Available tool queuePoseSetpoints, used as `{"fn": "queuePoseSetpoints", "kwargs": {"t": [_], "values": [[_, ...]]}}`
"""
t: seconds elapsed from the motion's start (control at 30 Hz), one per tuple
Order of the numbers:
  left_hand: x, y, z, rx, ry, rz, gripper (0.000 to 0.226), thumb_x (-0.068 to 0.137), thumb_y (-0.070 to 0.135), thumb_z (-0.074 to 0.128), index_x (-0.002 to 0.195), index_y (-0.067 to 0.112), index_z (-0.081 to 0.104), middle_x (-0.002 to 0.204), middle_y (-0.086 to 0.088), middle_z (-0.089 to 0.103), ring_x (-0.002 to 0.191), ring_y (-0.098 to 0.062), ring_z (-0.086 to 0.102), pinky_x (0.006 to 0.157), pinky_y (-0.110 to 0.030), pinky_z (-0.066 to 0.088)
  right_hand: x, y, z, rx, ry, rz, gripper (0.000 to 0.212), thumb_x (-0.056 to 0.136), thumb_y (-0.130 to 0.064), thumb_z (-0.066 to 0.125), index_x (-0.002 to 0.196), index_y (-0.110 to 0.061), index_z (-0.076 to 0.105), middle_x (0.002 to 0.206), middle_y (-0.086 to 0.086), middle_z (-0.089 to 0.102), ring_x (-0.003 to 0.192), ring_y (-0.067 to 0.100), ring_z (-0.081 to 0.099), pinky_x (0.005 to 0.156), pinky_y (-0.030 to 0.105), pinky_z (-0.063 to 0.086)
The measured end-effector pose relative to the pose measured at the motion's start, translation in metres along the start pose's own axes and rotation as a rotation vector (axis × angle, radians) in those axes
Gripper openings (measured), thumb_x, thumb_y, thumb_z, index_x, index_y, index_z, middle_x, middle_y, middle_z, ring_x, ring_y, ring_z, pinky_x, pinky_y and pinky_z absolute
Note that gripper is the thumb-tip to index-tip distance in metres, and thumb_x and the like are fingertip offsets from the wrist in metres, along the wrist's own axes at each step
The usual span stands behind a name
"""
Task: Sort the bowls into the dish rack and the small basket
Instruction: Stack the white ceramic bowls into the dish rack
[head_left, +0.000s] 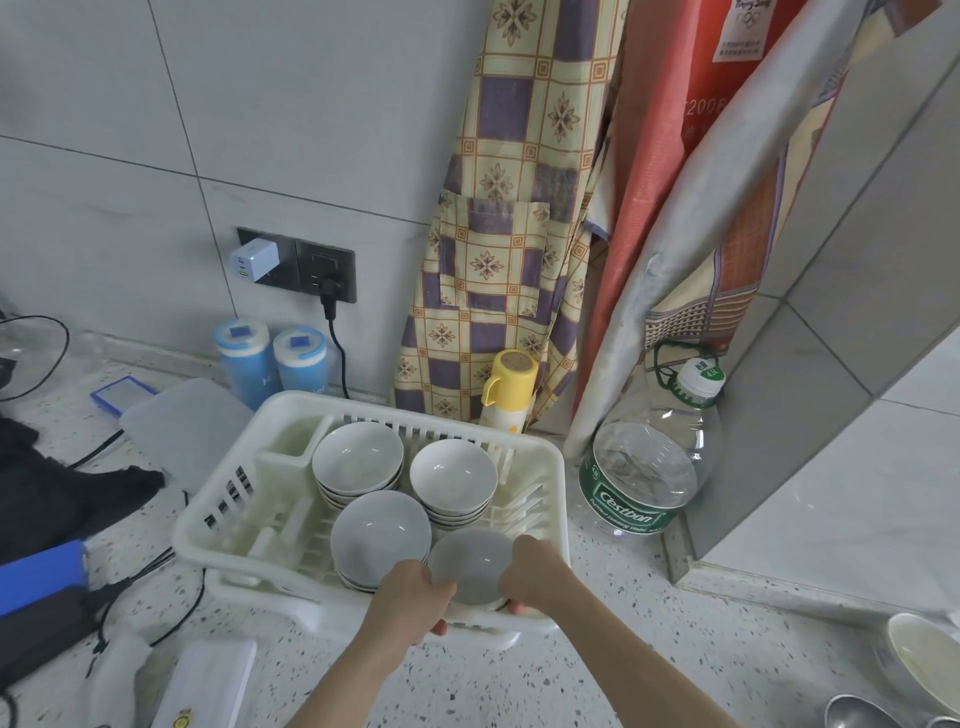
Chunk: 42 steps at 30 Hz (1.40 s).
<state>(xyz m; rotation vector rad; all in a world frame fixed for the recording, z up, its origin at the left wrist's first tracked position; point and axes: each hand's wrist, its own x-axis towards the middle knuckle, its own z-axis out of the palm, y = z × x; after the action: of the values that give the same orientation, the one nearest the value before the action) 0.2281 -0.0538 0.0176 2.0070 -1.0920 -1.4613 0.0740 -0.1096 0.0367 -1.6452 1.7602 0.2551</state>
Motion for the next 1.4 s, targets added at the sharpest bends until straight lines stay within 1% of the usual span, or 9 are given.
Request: {"fn": "queuePoseSetpoints", "kwargs": {"t": [0.1, 0.2, 0.27, 0.57, 0.77, 0.9, 1.07, 1.2, 1.4], "values": [[0.000, -0.001, 0.001, -0.013, -0.002, 0.003, 0.014, 0.086, 0.013, 0.051, 0.073, 0.011, 0.050, 0.061, -0.007, 0.061, 0.032, -0.006, 0.052, 0.033, -0.015, 0.024, 0.001, 0.002, 0.006, 0.056, 0.093, 0.037, 0.032, 0.078, -0.003, 0.055, 0.110, -0.006, 0.059, 0.111, 0.012, 0.054, 0.054, 0.008, 0.047, 0.032, 0.015, 0.030], [0.000, -0.001, 0.000, -0.019, -0.015, -0.004, 0.012, 0.089, 0.013, 0.052, 0.079, 0.007, 0.055, 0.068, -0.008, 0.062, 0.038, -0.007, 0.058, 0.036, -0.017, 0.026, 0.001, 0.003, 0.011, 0.131, 0.135, 0.063, 0.013, 0.076, -0.001, 0.053, 0.084, -0.011, 0.051, 0.094, 0.007, 0.054, 0.054, 0.010, 0.047, 0.035, 0.016, 0.032], [-0.001, -0.001, -0.002, -0.054, -0.026, -0.012, 0.010, 0.089, 0.012, 0.054, 0.083, 0.005, 0.056, 0.072, -0.010, 0.060, 0.040, -0.009, 0.061, 0.038, -0.018, 0.024, 0.000, 0.003, 0.014, 0.169, 0.149, 0.076, 0.012, 0.077, -0.002, 0.051, 0.078, -0.014, 0.047, 0.084, 0.005, 0.054, 0.056, 0.012, 0.048, 0.040, 0.019, 0.033], [-0.002, -0.008, 0.003, -0.031, 0.017, 0.034, 0.024, 0.085, 0.013, 0.058, 0.066, 0.013, 0.042, 0.074, -0.007, 0.053, 0.048, -0.016, 0.065, 0.039, -0.019, 0.024, -0.001, 0.005, 0.022, 0.180, 0.254, 0.071, 0.028, 0.077, -0.002, 0.054, 0.103, -0.008, 0.059, 0.065, -0.003, 0.050, 0.073, 0.021, 0.056, 0.044, 0.021, 0.033], [0.002, -0.003, 0.002, -0.012, 0.000, 0.018, 0.024, 0.087, 0.014, 0.055, 0.066, 0.014, 0.042, 0.063, -0.006, 0.050, 0.051, -0.018, 0.068, 0.039, -0.019, 0.022, -0.002, 0.003, 0.024, 0.137, 0.306, 0.081, 0.031, 0.076, 0.000, 0.057, 0.106, -0.007, 0.060, 0.062, -0.005, 0.048, 0.065, 0.017, 0.056, 0.044, 0.021, 0.036], [0.001, 0.001, 0.001, -0.039, -0.047, -0.015, 0.010, 0.089, 0.014, 0.051, 0.083, 0.007, 0.056, 0.066, -0.009, 0.061, 0.054, -0.021, 0.067, 0.037, -0.018, 0.020, -0.002, 0.000, 0.024, 0.093, 0.308, 0.093, 0.035, 0.078, -0.001, 0.059, 0.113, -0.007, 0.058, 0.077, -0.003, 0.048, 0.076, 0.020, 0.056, 0.055, 0.027, 0.043], [-0.001, 0.003, 0.002, -0.018, -0.062, -0.004, 0.016, 0.089, 0.016, 0.050, 0.093, 0.003, 0.059, 0.068, -0.010, 0.062, 0.050, -0.018, 0.066, 0.039, -0.019, 0.022, -0.001, -0.001, 0.024, 0.058, 0.290, 0.100, 0.038, 0.079, -0.001, 0.061, 0.116, -0.006, 0.058, 0.111, 0.007, 0.059, 0.096, 0.025, 0.064, 0.066, 0.028, 0.049], [-0.005, 0.005, 0.001, -0.043, -0.043, -0.014, 0.009, 0.089, 0.013, 0.050, 0.083, 0.008, 0.054, 0.069, -0.006, 0.057, 0.052, -0.018, 0.067, 0.037, -0.018, 0.022, -0.002, -0.003, 0.026, 0.043, 0.330, 0.114, 0.034, 0.084, -0.003, 0.058, 0.118, -0.007, 0.057, 0.114, 0.007, 0.059, 0.101, 0.025, 0.063, 0.072, 0.028, 0.050], [-0.013, 0.008, -0.003, -0.063, -0.078, -0.048, 0.015, 0.090, 0.013, 0.051, 0.101, 0.003, 0.056, 0.066, -0.010, 0.066, 0.042, -0.012, 0.059, 0.036, -0.018, 0.024, -0.009, -0.006, 0.026, 0.010, 0.335, 0.097, 0.033, 0.089, -0.004, 0.055, 0.122, -0.007, 0.056, 0.118, 0.007, 0.058, 0.106, 0.025, 0.062, 0.080, 0.030, 0.052]]}}
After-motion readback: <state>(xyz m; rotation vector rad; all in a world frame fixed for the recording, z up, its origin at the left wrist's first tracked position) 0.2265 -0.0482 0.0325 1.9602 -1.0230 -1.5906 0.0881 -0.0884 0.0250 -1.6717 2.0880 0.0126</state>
